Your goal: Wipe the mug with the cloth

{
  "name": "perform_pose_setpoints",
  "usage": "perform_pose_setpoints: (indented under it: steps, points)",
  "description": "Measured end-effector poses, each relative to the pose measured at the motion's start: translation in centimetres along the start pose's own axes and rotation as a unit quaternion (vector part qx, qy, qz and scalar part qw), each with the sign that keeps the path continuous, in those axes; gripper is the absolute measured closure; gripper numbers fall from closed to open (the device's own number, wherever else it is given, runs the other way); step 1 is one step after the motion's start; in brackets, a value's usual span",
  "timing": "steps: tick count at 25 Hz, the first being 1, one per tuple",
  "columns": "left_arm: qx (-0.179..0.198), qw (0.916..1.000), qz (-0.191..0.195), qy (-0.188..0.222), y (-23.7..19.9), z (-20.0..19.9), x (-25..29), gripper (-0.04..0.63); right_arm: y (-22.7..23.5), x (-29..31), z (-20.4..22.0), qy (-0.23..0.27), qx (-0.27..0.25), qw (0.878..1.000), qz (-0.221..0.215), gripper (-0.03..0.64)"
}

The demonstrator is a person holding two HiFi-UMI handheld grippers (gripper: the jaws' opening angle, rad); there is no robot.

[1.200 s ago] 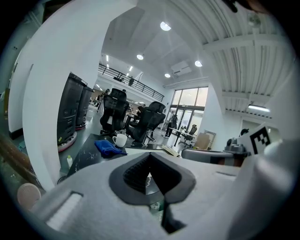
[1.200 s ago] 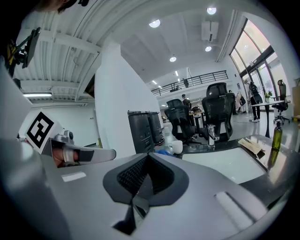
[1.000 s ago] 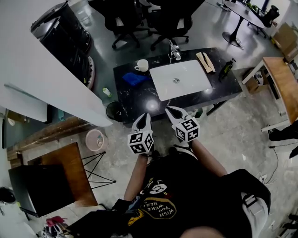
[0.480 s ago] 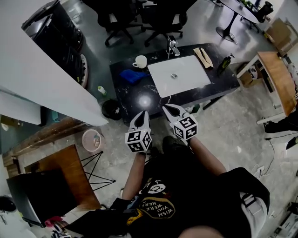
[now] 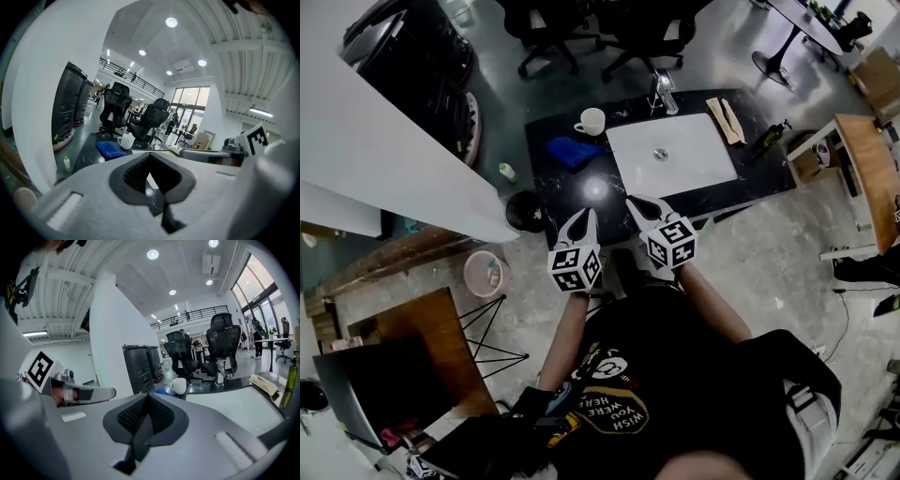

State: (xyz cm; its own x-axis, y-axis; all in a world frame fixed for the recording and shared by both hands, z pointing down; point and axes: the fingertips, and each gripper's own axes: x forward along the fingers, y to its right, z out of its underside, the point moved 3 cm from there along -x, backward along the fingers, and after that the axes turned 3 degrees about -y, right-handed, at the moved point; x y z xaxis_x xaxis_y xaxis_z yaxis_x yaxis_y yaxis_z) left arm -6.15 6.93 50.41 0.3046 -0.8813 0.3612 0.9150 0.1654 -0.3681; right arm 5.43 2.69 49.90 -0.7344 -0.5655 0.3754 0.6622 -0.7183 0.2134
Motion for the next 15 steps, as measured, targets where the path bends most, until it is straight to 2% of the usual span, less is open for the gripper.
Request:
perform_pose_setpoints:
  steps: [9,15]
  points:
    - [0.011,0.9997,-0.022,-0.006,-1.6,-3.4,8.6,0.592,7.2,5.8,-2.9,-0.005,0.008,1.000,-0.029,0.615]
    - [-0.001,0.9984,-0.056,-0.010,-3.0,-4.5,11.5,0.591,9.0,9.7,-2.8,-0.037,-0.002,0.996,-0.076,0.615]
